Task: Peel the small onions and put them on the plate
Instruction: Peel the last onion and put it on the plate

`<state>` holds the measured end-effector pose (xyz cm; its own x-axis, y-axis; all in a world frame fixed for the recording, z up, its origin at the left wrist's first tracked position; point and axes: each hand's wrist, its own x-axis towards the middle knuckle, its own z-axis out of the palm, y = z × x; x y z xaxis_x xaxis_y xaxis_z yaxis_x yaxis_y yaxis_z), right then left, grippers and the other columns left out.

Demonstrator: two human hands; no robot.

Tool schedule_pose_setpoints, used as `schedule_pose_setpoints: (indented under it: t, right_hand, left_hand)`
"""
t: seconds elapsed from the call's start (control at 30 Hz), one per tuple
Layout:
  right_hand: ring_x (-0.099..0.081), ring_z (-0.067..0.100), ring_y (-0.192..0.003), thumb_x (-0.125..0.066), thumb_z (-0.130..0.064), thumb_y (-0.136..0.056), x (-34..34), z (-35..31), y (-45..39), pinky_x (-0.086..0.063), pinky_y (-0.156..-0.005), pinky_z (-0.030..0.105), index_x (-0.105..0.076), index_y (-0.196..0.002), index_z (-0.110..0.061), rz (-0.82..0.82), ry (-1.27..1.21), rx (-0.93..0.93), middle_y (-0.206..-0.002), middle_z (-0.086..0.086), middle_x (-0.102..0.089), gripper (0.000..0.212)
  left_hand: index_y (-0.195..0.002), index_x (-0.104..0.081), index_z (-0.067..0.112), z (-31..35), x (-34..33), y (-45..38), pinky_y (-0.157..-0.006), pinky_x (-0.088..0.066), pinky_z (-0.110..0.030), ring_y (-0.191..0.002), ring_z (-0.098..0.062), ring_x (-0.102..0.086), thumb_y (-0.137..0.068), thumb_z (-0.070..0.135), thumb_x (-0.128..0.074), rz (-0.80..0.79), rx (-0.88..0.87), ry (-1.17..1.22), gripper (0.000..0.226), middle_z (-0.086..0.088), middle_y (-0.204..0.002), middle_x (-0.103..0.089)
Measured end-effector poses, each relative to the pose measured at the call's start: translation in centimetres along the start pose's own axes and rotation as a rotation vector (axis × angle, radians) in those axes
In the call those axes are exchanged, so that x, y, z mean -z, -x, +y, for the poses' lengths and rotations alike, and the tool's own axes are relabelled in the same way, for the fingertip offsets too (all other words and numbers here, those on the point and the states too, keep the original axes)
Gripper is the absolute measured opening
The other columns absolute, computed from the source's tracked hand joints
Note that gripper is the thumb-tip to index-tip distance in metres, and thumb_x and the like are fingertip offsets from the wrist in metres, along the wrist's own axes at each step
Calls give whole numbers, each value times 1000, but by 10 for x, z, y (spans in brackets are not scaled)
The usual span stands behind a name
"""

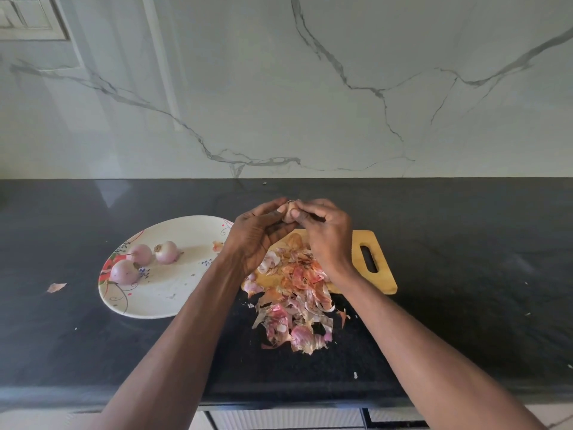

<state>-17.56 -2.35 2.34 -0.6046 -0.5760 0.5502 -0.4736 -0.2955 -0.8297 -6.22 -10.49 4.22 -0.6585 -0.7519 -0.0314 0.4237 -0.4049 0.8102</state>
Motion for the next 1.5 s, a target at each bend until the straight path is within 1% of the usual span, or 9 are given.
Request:
schedule_pose_setpoints:
  t: [0.17, 0.37, 0.57, 0.73, 0.8, 0.97, 1.23, 1.37, 1.5]
  right_hand:
    - [-71, 16, -89, -77, -5, -85, -6, 0, 2, -59, -83, 32, -78, -94, -5, 130, -157, -122, -92, 4, -73, 9]
    - [-65, 3, -83, -68, -11, -94, -10, -5, 6, -53, -74, 18, -73, -95, -15, 125, 8, 3, -89, -5, -69, 7]
    - [-66, 14, -83, -66, -8, -95, -4, -3, -1, -58, -72, 33, -68, -86, -27, 164, -105, -215, -87, -6, -70, 21]
    - [-62, 3, -81, -62, 0, -95, 6, -1, -7, -50, -63, 14, -69, -118, -19, 67, -79, -322, -100, -3, -68, 31]
    - [-66, -4, -84, -65, -7, -95, 7, -6, -8, -52, -70, 11, -72, -117, -17, 16, -139, -336, -105, -7, -71, 25]
    - [-73, 18, -98, -74, -15, -89, 3, -9, -7, -58, -91, 37, -75, -105, -20, -95, -358, -468, -98, 1, -78, 17]
    - [-71, 27, -104, -63, -2, -94, 8, -7, -15, -59, -88, 37, -77, -103, -18, -65, -474, -518, -110, 11, -75, 22]
    - [-69, 28, -111, -66, 8, -87, 7, -8, -14, -58, -91, 36, -72, -114, -11, -122, -530, -489, -119, 15, -71, 34]
    - [-68, 22, -114, -70, 8, -84, 9, -9, -12, -53, -100, 36, -72, -113, -23, -162, -468, -424, -116, 6, -74, 42]
  left_hand:
    - [-116, -64, -9, -5, -1, 0, -83, -62, -35, -94, -31, -74, -96, -2, -59, 9, -2, 2, 22, -24, -106, -72]
    - [-117, -64, -7, -4, -2, 0, -83, -62, -32, -87, -26, -74, -94, -3, -59, -8, -5, -11, 24, -21, -102, -73]
    - [-115, -62, -9, -3, -3, 1, -77, -62, -28, -93, -33, -73, -91, -1, -59, -43, 18, -5, 26, -26, -105, -70]
    - [-118, -63, -4, 0, 3, -3, -86, -59, -30, -98, -29, -69, -94, -4, -56, -50, -11, -25, 25, -23, -115, -68]
    - [-117, -64, -3, 0, 5, -4, -93, -56, -33, -99, -29, -69, -84, -5, -63, -57, -36, -40, 33, -23, -117, -68]
    - [-109, -72, 4, -6, 7, -4, -98, -54, -45, -104, -33, -70, -71, 6, -80, -10, -248, -373, 39, -15, -107, -75]
    - [-107, -75, 6, -6, 7, -1, -86, -57, -30, -95, -23, -74, -93, -1, -64, -61, -373, -493, 19, -10, -101, -78]
    - [-104, -78, 12, -6, 9, -1, -89, -58, -34, -95, -20, -75, -94, 5, -67, 20, -467, -630, 16, -4, -97, -79]
    - [-107, -78, 7, -5, 9, 0, -91, -58, -40, -94, -22, -75, -91, 14, -74, 13, -487, -682, 18, -6, -97, -79]
